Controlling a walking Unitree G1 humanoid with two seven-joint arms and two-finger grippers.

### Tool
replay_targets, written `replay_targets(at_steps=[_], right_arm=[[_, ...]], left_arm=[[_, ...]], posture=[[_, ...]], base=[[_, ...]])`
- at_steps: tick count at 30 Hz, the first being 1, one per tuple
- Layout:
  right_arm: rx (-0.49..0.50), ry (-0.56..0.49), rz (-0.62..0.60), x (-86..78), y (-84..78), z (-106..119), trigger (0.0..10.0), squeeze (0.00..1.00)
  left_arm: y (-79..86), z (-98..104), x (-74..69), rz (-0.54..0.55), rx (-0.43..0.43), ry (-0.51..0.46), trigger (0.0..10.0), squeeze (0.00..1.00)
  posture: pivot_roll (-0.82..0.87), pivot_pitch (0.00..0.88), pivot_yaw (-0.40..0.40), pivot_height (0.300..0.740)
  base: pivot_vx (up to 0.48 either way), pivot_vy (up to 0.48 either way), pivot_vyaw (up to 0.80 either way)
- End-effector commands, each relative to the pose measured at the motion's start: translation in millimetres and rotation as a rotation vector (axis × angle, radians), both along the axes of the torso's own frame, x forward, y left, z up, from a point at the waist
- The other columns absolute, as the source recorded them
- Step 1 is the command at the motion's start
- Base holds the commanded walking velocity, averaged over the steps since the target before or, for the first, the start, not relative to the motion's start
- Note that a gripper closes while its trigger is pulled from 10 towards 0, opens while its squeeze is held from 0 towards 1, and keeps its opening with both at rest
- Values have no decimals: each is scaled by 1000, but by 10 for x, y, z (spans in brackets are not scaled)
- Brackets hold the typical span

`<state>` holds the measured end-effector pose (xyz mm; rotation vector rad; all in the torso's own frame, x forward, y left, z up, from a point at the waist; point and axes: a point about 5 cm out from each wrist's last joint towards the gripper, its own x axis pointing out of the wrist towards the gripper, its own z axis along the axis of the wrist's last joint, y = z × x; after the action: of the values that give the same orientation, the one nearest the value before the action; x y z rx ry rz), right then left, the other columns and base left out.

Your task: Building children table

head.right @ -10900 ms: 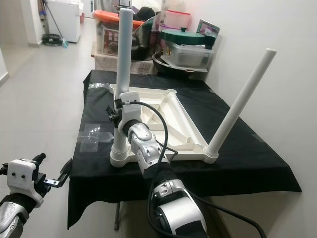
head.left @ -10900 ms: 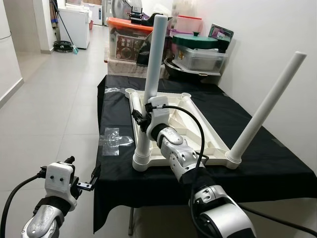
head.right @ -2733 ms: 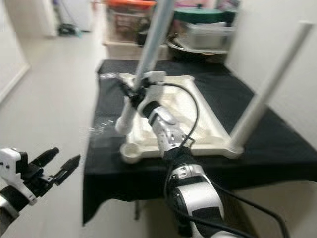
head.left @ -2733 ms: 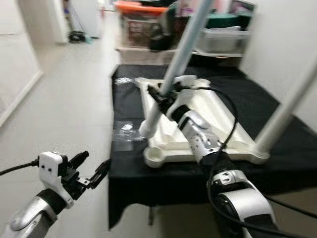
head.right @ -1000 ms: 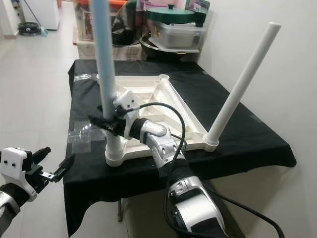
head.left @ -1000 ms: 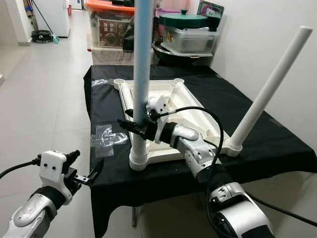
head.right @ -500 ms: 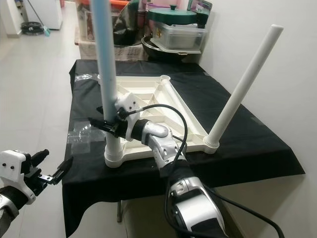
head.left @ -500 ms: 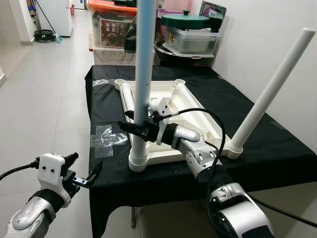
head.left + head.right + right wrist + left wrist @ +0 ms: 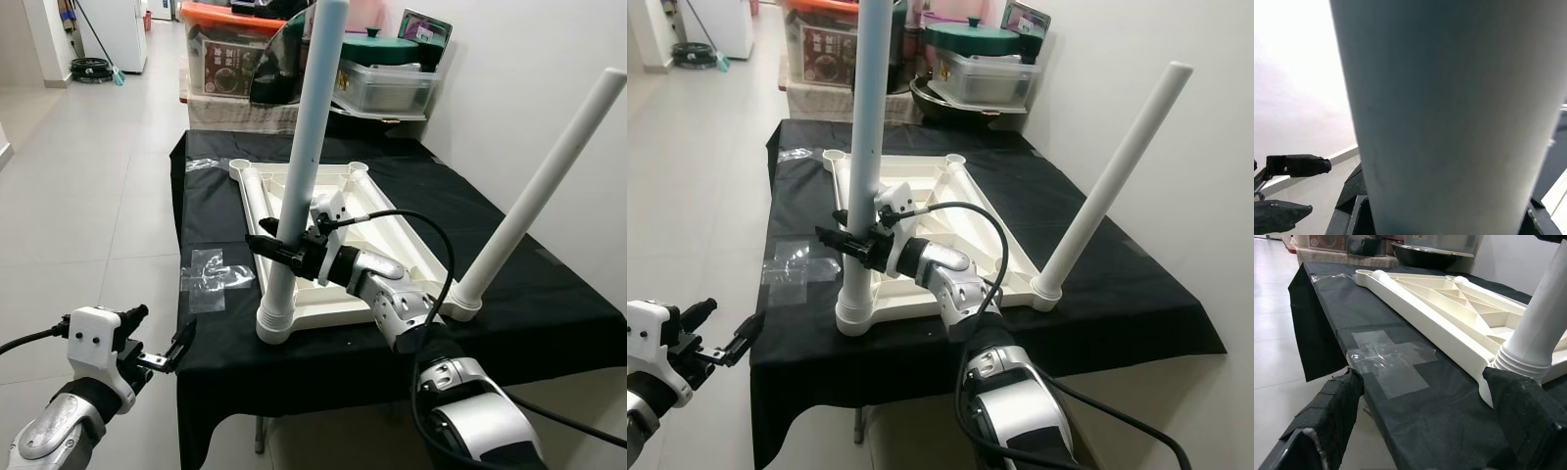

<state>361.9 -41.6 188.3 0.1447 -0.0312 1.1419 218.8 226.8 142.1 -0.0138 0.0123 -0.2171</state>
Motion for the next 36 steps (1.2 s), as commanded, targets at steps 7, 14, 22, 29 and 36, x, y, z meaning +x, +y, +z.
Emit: replay_targets(at_steps=[7, 14, 22, 29, 36], right_arm=[[-58, 145, -90, -63, -3, -378, 10000, 0], [-119, 247, -670, 130, -284, -513, 10000, 0], [-108, 289, -941, 63, -388, -655, 10000, 0], [-105, 307, -997, 66, -426, -679, 10000, 0], [-106, 291, -1106, 58, -468, -661, 10000, 0]], left_arm=[[10, -25, -6, 0, -3, 12, 10000, 0], [44, -15, -7, 15, 4, 9, 10000, 0], [85, -33, -23, 42, 12, 10, 10000, 0], [88, -52, -23, 50, 11, 13, 10000, 0], [101, -60, -20, 61, 15, 15, 10000, 0]], posture=[[156, 0, -134, 740], [160, 0, -135, 740], [172, 0, -151, 740], [172, 0, -154, 740], [169, 0, -144, 740]], base=[[0, 0, 0], [0, 0, 0], [0, 0, 0], [0, 0, 0], [0, 0, 0]])
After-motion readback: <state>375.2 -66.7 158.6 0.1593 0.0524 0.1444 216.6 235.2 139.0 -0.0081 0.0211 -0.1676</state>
